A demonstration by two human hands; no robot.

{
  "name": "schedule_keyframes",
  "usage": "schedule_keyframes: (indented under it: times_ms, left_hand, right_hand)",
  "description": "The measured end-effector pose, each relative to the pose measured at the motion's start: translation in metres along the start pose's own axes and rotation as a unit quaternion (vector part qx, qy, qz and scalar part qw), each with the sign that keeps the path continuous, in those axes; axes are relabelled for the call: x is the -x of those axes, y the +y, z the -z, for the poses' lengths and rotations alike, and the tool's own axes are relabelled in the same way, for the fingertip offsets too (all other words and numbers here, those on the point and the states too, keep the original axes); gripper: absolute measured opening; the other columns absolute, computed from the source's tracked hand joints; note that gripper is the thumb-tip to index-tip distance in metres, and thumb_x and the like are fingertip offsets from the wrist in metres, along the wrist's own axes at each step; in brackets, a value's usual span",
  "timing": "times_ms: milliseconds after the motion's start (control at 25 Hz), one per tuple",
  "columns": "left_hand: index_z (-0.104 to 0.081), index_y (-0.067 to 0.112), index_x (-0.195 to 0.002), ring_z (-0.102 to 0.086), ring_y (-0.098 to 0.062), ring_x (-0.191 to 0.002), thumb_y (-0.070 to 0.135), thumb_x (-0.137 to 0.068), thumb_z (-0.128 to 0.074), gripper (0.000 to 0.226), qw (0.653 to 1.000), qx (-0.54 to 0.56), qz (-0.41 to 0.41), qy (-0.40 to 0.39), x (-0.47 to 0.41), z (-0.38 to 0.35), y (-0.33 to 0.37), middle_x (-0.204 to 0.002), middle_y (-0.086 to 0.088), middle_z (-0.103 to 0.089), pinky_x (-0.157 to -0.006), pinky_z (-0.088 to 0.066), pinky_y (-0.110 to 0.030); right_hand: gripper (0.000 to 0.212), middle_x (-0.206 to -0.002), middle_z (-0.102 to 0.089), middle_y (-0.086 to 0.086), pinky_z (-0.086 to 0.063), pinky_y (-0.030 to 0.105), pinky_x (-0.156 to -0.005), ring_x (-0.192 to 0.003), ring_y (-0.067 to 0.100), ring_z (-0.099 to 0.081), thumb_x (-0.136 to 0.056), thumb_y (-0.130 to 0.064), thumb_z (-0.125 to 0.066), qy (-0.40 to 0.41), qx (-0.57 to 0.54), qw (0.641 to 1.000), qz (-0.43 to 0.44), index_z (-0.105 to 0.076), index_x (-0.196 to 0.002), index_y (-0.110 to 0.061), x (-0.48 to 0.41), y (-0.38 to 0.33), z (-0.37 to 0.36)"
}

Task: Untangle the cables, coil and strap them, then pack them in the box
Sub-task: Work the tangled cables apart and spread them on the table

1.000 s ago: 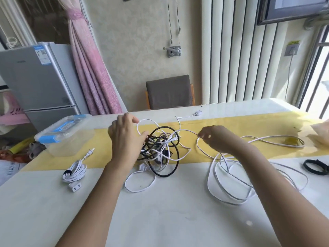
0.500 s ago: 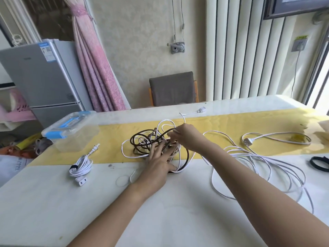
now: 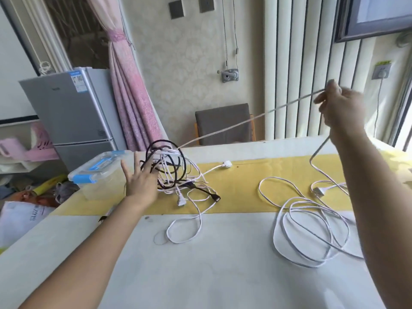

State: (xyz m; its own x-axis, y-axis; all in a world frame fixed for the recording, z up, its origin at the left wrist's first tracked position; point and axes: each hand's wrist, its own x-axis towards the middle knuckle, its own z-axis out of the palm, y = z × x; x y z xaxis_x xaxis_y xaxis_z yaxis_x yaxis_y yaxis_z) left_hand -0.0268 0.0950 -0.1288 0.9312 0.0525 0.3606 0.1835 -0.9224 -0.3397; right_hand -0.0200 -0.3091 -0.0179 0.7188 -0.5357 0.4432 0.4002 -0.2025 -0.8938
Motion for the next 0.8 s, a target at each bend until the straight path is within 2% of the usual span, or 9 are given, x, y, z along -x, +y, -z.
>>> schedule_keyframes:
  times_ms: [120,240,320,360,400,480,520,680,800]
  left_hand:
    - [-0.061,0.015,-0.119,0.002,-0.043,-0.144,0.006,-0.081,-0.055,0.04,0.998,0.05,-0.011,-0.042,0.015,-0.017,0.012,-0.16,-0.005,-0.013,-0.11,0.002,-0.065]
    - [-0.069,0.008,-0.102,-0.038,-0.042,-0.121,0.011,-0.068,-0.071,0.034,0.987,0.148,-0.046,0.034,0.02,-0.029,0.028,-0.132,-0.012,-0.054,-0.106,-0.025,-0.05]
    - [-0.071,0.01,-0.09,-0.045,-0.038,-0.107,0.009,-0.061,-0.075,0.029,0.974,0.2,-0.069,0.085,0.027,-0.033,0.045,-0.114,-0.011,-0.062,-0.097,-0.033,-0.042]
    - [-0.071,0.012,-0.085,-0.044,-0.036,-0.105,0.005,-0.058,-0.074,0.028,0.966,0.224,-0.079,0.106,0.034,-0.034,0.057,-0.11,-0.01,-0.063,-0.095,-0.034,-0.041]
    - [-0.07,0.014,-0.08,-0.042,-0.033,-0.105,0.003,-0.055,-0.071,0.027,0.955,0.252,-0.093,0.123,0.043,-0.034,0.068,-0.109,-0.009,-0.064,-0.095,-0.035,-0.043]
    - [-0.068,0.016,-0.076,-0.037,-0.029,-0.111,0.01,-0.056,-0.06,0.023,0.938,0.287,-0.133,0.141,0.06,-0.038,0.087,-0.113,-0.006,-0.064,-0.101,-0.034,-0.05]
    - [-0.067,0.016,-0.076,-0.035,-0.029,-0.116,0.017,-0.06,-0.053,0.021,0.934,0.29,-0.149,0.145,0.067,-0.04,0.094,-0.118,-0.005,-0.063,-0.105,-0.029,-0.053]
    - [-0.071,0.016,-0.072,-0.034,-0.028,-0.128,0.034,-0.083,-0.04,0.038,0.918,0.349,-0.126,0.144,0.076,-0.045,0.096,-0.125,0.0,-0.063,-0.111,-0.016,-0.053]
    - [-0.074,0.022,-0.07,-0.042,-0.024,-0.125,0.04,-0.088,-0.041,0.042,0.919,0.354,-0.091,0.147,0.079,-0.043,0.096,-0.113,0.01,-0.068,-0.109,-0.025,-0.05]
  right_hand:
    - [0.039,-0.057,-0.05,0.005,-0.027,0.026,-0.046,-0.046,0.016,-0.037,-0.094,-0.031,-0.042,-0.071,0.207,0.973,-0.072,-0.067,-0.068,-0.014,-0.006,0.034,0.028]
    - [0.032,-0.068,-0.062,0.013,-0.037,0.027,-0.051,-0.055,0.026,-0.05,-0.094,-0.023,-0.049,-0.195,0.406,0.881,-0.145,-0.069,-0.081,-0.002,0.0,0.062,0.023]
    - [0.029,-0.102,-0.065,0.023,-0.043,0.032,-0.07,-0.089,0.034,-0.06,-0.09,-0.022,-0.058,-0.239,0.517,0.814,-0.11,-0.064,-0.102,0.004,0.012,0.073,0.006]
    - [0.037,-0.119,-0.059,0.024,-0.043,0.033,-0.083,-0.108,0.035,-0.055,-0.088,-0.022,-0.062,-0.252,0.532,0.805,-0.073,-0.06,-0.114,0.004,0.021,0.077,-0.006]
    - [0.043,-0.131,-0.053,0.022,-0.039,0.032,-0.093,-0.12,0.034,-0.049,-0.087,-0.018,-0.063,-0.272,0.507,0.817,-0.039,-0.055,-0.125,0.001,0.034,0.077,-0.02]
    - [0.043,-0.138,-0.05,0.013,-0.032,0.027,-0.1,-0.127,0.028,-0.046,-0.089,-0.007,-0.057,-0.332,0.398,0.854,0.044,-0.054,-0.131,-0.009,0.064,0.075,-0.053]
    - [0.041,-0.136,-0.052,0.011,-0.031,0.025,-0.1,-0.126,0.027,-0.047,-0.089,-0.004,-0.054,-0.367,0.357,0.854,0.089,-0.055,-0.129,-0.012,0.081,0.074,-0.069]
    - [0.034,-0.124,-0.056,0.013,-0.033,0.032,-0.095,-0.116,0.031,-0.05,-0.088,-0.011,-0.059,-0.467,0.301,0.815,0.166,-0.052,-0.12,-0.008,0.126,0.082,-0.117]
    - [0.036,-0.115,-0.056,0.013,-0.032,0.031,-0.085,-0.106,0.032,-0.051,-0.085,-0.025,-0.066,-0.47,0.408,0.753,0.212,-0.053,-0.113,-0.006,0.126,0.084,-0.125]
